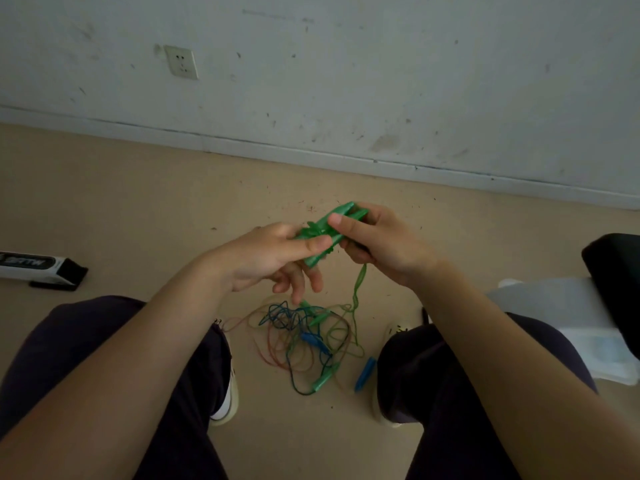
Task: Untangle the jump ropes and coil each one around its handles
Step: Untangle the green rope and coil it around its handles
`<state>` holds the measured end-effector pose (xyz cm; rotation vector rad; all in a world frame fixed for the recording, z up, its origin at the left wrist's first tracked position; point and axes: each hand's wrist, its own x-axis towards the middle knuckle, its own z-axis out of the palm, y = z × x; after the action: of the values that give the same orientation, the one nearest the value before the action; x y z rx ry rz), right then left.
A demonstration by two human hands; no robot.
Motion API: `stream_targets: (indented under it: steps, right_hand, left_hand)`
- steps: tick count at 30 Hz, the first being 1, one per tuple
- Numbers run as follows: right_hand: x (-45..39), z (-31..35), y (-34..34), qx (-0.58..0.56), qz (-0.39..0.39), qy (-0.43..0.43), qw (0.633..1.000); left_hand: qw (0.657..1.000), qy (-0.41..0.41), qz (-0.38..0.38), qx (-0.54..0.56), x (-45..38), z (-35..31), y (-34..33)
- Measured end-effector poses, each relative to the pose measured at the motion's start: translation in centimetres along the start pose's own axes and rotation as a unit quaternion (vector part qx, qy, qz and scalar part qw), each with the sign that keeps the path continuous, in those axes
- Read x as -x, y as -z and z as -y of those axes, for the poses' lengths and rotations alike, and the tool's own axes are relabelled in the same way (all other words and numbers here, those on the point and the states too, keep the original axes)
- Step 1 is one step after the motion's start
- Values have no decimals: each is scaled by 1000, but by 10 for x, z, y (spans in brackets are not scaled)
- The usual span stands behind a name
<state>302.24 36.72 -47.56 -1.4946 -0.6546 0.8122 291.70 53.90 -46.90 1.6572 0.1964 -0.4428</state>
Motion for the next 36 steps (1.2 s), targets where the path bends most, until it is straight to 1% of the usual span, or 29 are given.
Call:
stream_targets:
  steps: [3,6,11,15,18,21,23,26,28,30,32,34,36]
  right_hand:
    - [2,4,3,-7,26,1,1000]
    - [2,3,2,-11,13,2,1000]
    - [2,1,2,20,5,-1,1000]
    - [1,3,0,-28,0,23,999]
    - [0,5,-3,-36,24,30,999]
    - [-1,6,-6,-29,5,-5,1000]
    - [-2,7,-7,14,-26,-18,999]
    - [-1,11,-9,171,-55,-9,984]
    - [3,14,-10,223,-63,11,973]
    - [5,16,-9,223,-82,40,971]
    - [7,17,-4,224,-108,63,967]
    - [7,15,0,255,-112,90,956]
    - [7,11,0,321,-88,128,934]
  left_hand:
    - [1000,-7,20,0,1,1,-1]
    - [1000,-16,-4,15,-1,3,-2]
    - [999,0,-33,-30,-2,6,-4]
    - [996,-64,-59,16,-4,5,-6]
    - [985,-105,-119,63,-6,3,-7]
    - [964,-119,-206,122,-9,1,-5]
    - [954,-118,-249,119,-11,2,-3]
    - [945,-91,-302,82,-13,6,4]
    - [943,-77,-322,42,-12,7,11]
    - [947,-63,-315,-9,-13,8,11]
    - [955,-42,-283,-71,-14,10,5]
    - [967,-16,-222,-123,-15,13,-2]
    - [976,12,-154,-155,-15,14,-1]
